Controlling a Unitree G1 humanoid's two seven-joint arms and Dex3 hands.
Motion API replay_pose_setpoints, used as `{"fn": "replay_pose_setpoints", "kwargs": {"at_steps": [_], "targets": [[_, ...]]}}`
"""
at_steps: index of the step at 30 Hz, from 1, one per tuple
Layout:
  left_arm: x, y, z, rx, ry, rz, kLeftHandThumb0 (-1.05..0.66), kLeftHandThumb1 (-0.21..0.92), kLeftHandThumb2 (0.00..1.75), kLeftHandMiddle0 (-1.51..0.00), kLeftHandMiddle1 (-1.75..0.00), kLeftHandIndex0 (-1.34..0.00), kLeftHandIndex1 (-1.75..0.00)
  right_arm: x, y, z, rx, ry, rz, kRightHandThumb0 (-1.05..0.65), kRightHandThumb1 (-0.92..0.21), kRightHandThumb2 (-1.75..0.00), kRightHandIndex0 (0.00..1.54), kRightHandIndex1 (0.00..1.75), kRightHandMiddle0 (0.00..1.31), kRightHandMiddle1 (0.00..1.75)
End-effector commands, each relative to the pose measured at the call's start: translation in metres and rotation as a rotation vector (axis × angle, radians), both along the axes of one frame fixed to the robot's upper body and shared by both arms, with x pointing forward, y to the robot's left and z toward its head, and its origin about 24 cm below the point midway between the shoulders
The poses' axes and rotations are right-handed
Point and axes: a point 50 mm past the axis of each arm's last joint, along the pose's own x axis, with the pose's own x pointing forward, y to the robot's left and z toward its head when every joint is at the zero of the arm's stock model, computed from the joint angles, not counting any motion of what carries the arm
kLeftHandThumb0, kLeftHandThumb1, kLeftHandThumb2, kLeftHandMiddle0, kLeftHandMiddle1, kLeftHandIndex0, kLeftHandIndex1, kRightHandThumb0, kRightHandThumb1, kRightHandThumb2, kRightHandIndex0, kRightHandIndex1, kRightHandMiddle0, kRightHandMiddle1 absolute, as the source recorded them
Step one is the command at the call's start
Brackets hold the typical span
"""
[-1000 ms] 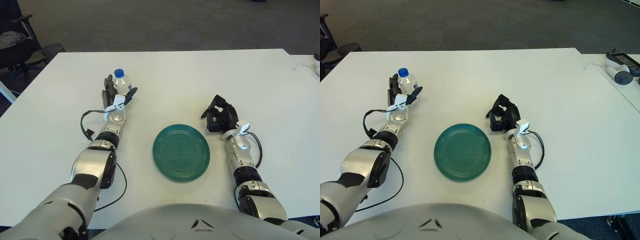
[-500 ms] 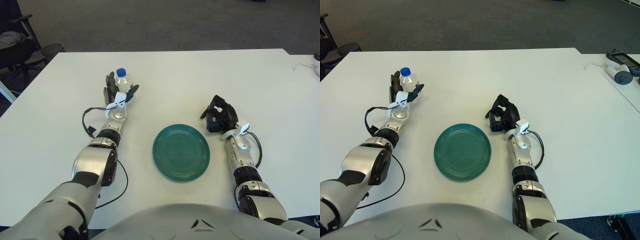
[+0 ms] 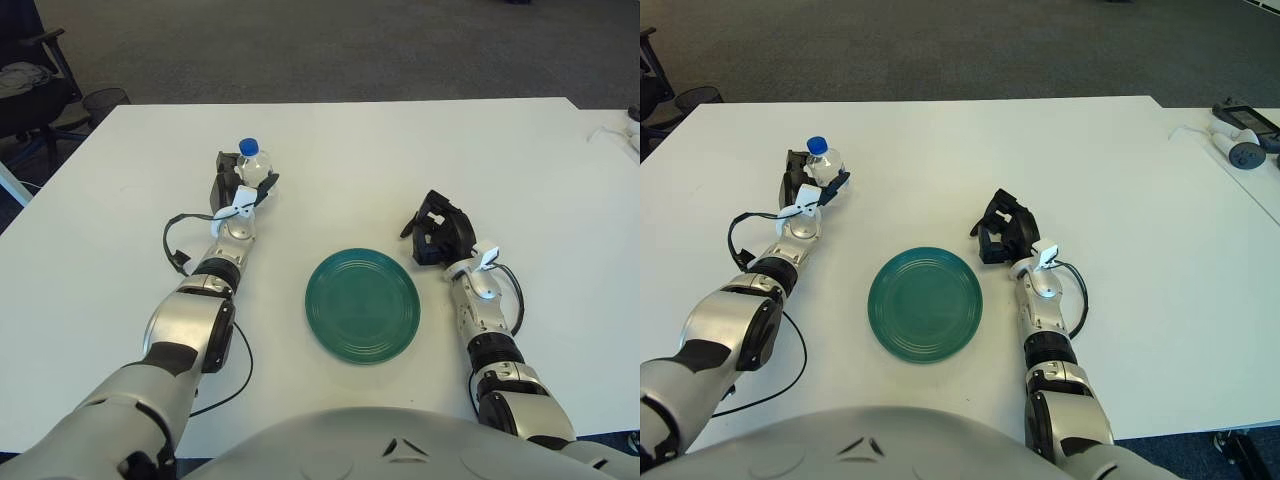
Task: Put the bottle into the plate.
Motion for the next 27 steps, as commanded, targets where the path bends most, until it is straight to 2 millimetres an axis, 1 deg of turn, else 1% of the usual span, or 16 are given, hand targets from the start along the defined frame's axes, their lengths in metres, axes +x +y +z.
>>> {"fn": "replay_pose_setpoints", "kwargs": {"at_steps": [1, 2, 4, 8, 19, 27], "targets": [[0.0059, -0.0002, 0.0107, 0.027, -0.043, -0.006, -0.51, 0.4, 1.09, -0.93, -1.74, -0.58, -1.74, -0.0595, 0.0166, -0.0709, 0.096, 0.381, -0.001, 0.0, -0.13, -1.4, 0.83, 1.34, 0.66, 1.75], [0.0059, -0.0002, 0.0107, 0.027, -0.044, -0.006, -0.5, 0.36, 1.18, -0.95, -1.74, -0.6, -1.74, -0.0595, 0.0166, -0.0709, 0.095, 0.38, -0.001, 0.0, -0.13, -1.41, 0.83, 1.34, 0.66, 1.75], [0.006, -0.001, 0.0114, 0.032, -0.05, -0.007, -0.49, 0.33, 1.25, -0.98, -1.75, -0.61, -1.75, -0.0599, 0.0164, -0.0712, 0.095, 0.382, 0.002, 0.0, -0.12, -1.41, 0.83, 1.34, 0.66, 1.75], [0.0061, -0.0023, 0.0123, 0.041, -0.061, -0.01, -0.49, 0.29, 1.33, -1.05, -1.75, -0.63, -1.75, -0.0607, 0.0161, -0.0716, 0.096, 0.385, 0.006, 0.0, -0.13, -1.39, 0.85, 1.31, 0.64, 1.75], [0.0064, -0.0041, 0.0123, 0.035, -0.062, -0.022, -0.5, 0.28, 1.35, -1.1, -1.75, -0.64, -1.75, -0.0617, 0.0158, -0.0722, 0.108, 0.39, 0.0, 0.0, -0.14, -1.38, 0.85, 1.3, 0.64, 1.75], [0.0057, -0.0028, 0.0118, 0.033, -0.064, -0.022, -0.5, 0.27, 1.36, -1.12, -1.75, -0.65, -1.75, -0.0621, 0.0162, -0.0728, 0.113, 0.394, -0.005, 0.0, -0.12, -1.4, 0.87, 1.29, 0.66, 1.75]]}}
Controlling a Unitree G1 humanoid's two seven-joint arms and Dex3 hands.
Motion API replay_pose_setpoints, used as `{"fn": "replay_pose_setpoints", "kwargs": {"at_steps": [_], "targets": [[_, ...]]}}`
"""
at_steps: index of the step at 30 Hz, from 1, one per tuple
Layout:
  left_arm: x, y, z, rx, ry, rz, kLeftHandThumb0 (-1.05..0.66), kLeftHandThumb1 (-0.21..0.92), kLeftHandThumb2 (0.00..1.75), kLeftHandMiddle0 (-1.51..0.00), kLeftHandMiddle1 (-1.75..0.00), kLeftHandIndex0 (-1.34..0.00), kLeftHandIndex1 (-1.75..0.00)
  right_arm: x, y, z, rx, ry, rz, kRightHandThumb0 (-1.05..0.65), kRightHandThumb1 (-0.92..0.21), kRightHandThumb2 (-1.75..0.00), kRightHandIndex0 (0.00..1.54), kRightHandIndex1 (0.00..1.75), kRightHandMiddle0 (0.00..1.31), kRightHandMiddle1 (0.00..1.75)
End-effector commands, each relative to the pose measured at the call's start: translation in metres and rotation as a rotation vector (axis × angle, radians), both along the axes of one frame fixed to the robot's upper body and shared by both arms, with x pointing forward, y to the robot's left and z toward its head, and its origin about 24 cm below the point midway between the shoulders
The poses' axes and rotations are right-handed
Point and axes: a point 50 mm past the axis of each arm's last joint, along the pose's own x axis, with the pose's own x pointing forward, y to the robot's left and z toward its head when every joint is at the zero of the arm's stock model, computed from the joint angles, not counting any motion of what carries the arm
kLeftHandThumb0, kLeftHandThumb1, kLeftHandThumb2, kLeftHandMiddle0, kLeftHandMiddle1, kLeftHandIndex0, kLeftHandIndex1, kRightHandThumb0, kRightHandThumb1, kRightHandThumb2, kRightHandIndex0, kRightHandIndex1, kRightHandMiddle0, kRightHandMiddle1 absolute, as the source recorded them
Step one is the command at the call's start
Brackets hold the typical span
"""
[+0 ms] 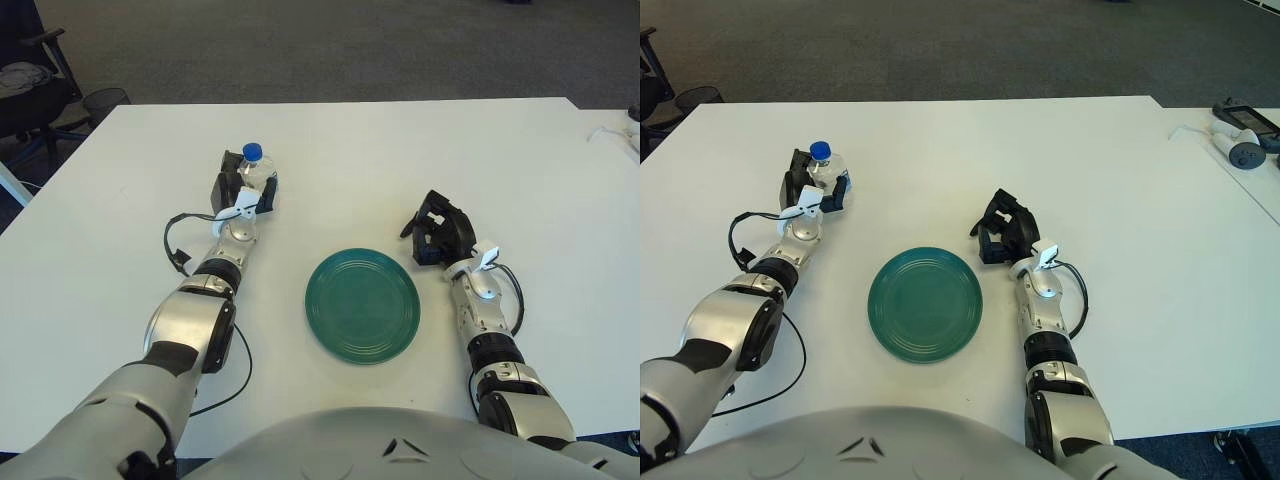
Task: Put the bottle into the plate.
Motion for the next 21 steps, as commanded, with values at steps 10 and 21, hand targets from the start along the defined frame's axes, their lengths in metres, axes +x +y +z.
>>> {"fn": "replay_pose_setpoints", "kwargs": {"at_steps": [10, 21], "targets": [[0.006, 0.0, 0.014, 0.034, -0.071, -0.009, -0.5, 0.27, 1.36, -1.13, -1.75, -0.65, -1.75, -0.062, 0.016, -0.074, 0.112, 0.403, 0.002, 0.0, -0.14, -1.38, 0.85, 1.3, 0.64, 1.75], [0.007, -0.019, 0.045, 0.002, -0.319, -0.085, -0.49, 0.28, 1.35, -1.18, -1.75, -0.64, -1.75, -0.062, 0.015, -0.074, 0.113, 0.409, -0.004, 0.0, -0.13, -1.39, 0.86, 1.3, 0.65, 1.75]]}}
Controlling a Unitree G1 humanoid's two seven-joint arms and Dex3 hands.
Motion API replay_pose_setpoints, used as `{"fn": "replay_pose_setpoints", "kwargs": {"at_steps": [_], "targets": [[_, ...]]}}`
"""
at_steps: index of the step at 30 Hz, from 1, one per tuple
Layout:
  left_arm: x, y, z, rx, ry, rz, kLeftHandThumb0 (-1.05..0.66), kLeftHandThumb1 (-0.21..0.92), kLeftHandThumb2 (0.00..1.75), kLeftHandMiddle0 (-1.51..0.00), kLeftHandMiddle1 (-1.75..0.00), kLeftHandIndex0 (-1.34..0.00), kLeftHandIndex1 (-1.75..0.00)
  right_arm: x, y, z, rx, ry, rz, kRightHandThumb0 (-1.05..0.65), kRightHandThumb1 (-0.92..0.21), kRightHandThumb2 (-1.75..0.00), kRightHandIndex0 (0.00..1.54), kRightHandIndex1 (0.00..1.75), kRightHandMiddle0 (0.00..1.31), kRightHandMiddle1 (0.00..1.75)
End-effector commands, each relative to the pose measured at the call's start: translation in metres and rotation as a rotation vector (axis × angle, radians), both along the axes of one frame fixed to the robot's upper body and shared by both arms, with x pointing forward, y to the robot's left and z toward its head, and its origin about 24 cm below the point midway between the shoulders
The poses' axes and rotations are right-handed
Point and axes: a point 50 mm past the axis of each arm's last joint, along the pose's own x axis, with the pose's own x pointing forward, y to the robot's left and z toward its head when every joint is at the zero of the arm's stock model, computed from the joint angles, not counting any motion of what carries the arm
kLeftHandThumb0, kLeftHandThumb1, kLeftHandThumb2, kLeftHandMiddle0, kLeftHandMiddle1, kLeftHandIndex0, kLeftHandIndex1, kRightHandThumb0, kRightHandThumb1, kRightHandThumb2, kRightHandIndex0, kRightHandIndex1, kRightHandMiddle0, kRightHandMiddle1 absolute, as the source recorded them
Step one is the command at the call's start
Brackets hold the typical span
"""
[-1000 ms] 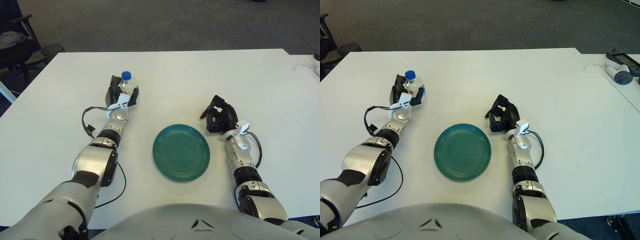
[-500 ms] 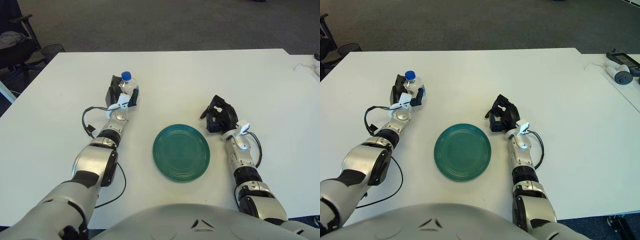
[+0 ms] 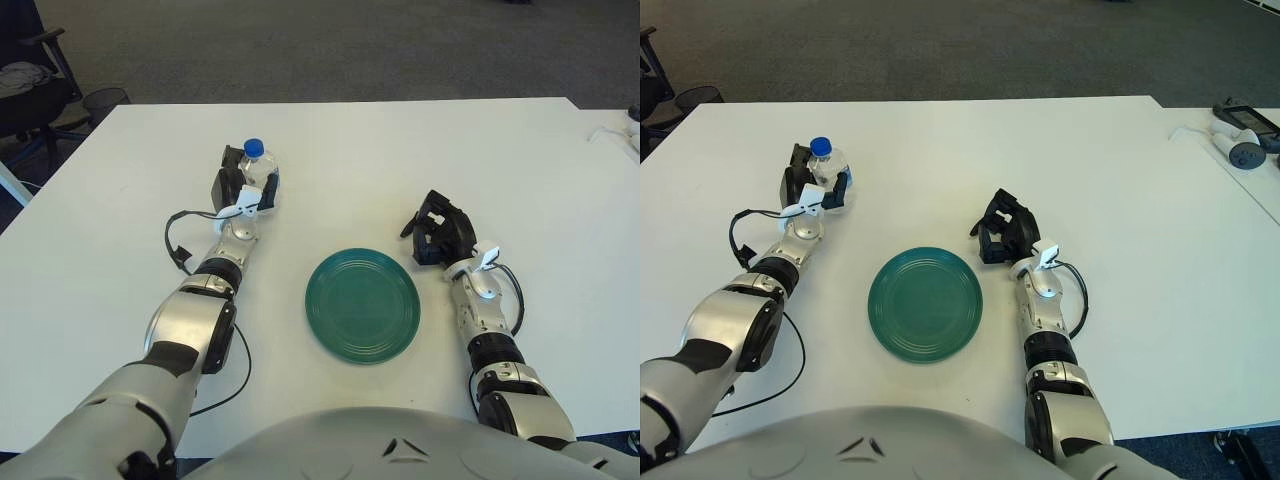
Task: Put the bottle into the plate.
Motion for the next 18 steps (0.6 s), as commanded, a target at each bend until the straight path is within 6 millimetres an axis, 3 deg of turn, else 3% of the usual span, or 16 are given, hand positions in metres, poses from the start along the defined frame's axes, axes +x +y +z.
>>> {"fn": "replay_pose_setpoints", "kwargs": {"at_steps": [1, 8, 11, 18], "targets": [[-0.001, -0.014, 0.029, -0.014, -0.203, -0.091, -0.49, 0.28, 1.35, -1.18, -1.75, -0.63, -1.75, -0.062, 0.015, -0.074, 0.106, 0.406, -0.006, 0.0, -0.13, -1.39, 0.86, 1.3, 0.65, 1.75], [-0.018, -0.03, 0.058, -0.04, -0.385, -0.279, -0.47, 0.32, 1.31, -1.2, -1.75, -0.61, -1.75, -0.061, 0.014, -0.074, 0.101, 0.407, -0.018, 0.0, -0.11, -1.41, 0.87, 1.3, 0.66, 1.75], [-0.035, -0.035, 0.073, -0.031, -0.459, -0.437, -0.47, 0.32, 1.31, -1.2, -1.75, -0.6, -1.75, -0.06, 0.015, -0.073, 0.089, 0.406, -0.019, 0.0, -0.11, -1.42, 0.87, 1.31, 0.66, 1.75], [-0.052, -0.042, 0.089, -0.071, -0.494, -0.709, -0.47, 0.32, 1.31, -1.18, -1.75, -0.61, -1.75, -0.059, 0.014, -0.072, 0.073, 0.401, -0.015, 0.0, -0.13, -1.4, 0.85, 1.35, 0.63, 1.75]]}}
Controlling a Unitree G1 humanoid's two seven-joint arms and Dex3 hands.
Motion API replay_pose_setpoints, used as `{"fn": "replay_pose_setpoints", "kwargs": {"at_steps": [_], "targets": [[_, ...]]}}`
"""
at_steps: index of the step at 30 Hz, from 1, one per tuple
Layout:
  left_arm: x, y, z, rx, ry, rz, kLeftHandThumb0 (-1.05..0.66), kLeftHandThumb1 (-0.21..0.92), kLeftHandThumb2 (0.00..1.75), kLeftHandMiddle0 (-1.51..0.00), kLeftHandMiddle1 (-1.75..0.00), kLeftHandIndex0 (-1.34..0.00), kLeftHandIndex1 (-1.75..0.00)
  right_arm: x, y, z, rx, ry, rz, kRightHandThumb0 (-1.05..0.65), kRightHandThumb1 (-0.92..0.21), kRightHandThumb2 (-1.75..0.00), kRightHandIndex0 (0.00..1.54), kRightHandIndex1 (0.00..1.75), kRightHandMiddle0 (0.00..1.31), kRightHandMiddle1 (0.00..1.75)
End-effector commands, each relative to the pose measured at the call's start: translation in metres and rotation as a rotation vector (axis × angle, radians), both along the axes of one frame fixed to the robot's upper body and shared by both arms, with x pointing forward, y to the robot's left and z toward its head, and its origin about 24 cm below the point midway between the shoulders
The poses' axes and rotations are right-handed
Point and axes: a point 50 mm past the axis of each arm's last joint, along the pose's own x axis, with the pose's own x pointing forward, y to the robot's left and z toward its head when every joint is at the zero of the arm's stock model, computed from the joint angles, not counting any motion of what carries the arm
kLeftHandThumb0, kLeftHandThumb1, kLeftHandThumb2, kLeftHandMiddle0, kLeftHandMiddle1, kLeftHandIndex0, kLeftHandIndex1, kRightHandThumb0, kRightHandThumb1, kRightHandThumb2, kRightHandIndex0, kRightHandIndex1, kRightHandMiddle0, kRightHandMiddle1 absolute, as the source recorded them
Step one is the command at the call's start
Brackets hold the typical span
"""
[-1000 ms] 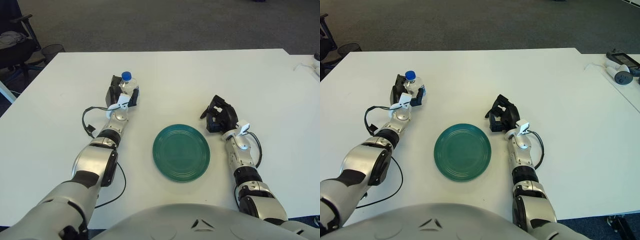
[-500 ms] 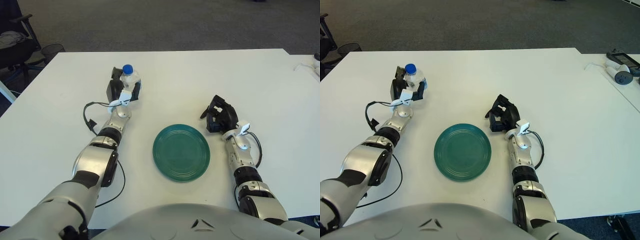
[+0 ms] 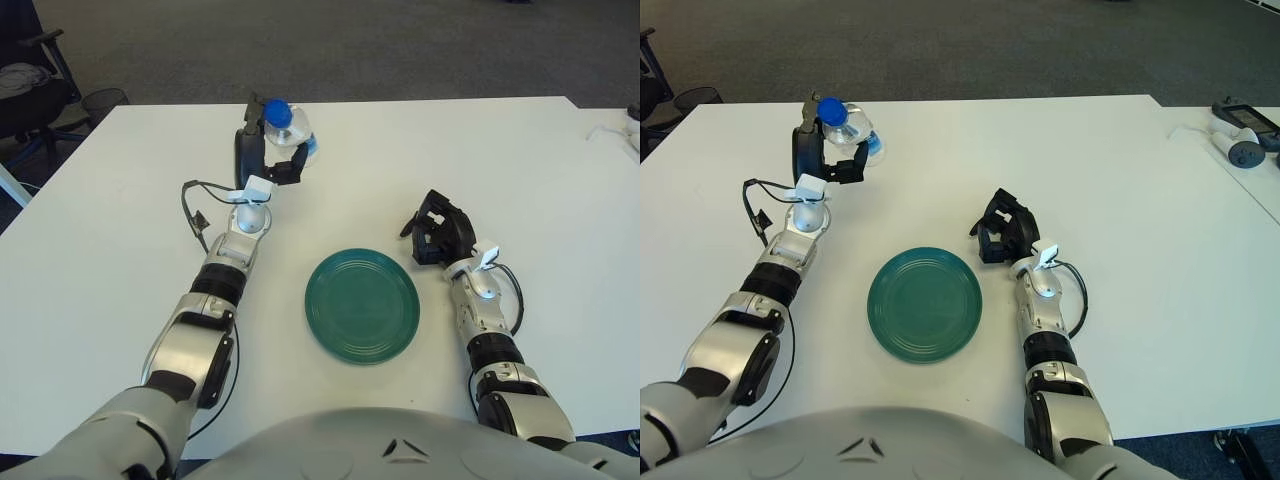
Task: Put the bottle into the plate.
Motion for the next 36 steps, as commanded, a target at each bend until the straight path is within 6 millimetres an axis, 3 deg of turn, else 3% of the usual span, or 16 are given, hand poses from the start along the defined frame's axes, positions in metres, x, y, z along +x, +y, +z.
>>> {"fn": "replay_pose_setpoints", "kwargs": {"at_steps": [1, 6, 18, 36], "targets": [[-0.017, -0.002, 0.014, 0.031, -0.059, -0.214, -0.47, 0.31, 1.31, -1.18, -1.75, -0.61, -1.75, -0.059, 0.014, -0.073, 0.079, 0.4, -0.005, 0.0, -0.13, -1.4, 0.85, 1.35, 0.62, 1.75], [-0.028, -0.015, 0.022, 0.028, -0.101, -0.36, -0.48, 0.29, 1.35, -1.18, -1.75, -0.63, -1.75, -0.059, 0.014, -0.073, 0.081, 0.396, -0.005, 0.0, -0.14, -1.39, 0.85, 1.34, 0.62, 1.75], [-0.044, -0.026, 0.028, 0.122, -0.126, -0.531, -0.49, 0.25, 1.4, -1.19, -1.75, -0.66, -1.75, -0.057, 0.016, -0.073, 0.088, 0.401, -0.003, 0.0, -0.16, -1.37, 0.84, 1.34, 0.6, 1.75], [-0.054, -0.042, 0.005, 0.289, 0.021, -0.698, -0.49, 0.25, 1.4, -1.15, -1.75, -0.66, -1.75, -0.055, 0.021, -0.068, 0.137, 0.33, -0.006, 0.0, -0.24, -1.32, 0.75, 1.5, 0.47, 1.75]]}}
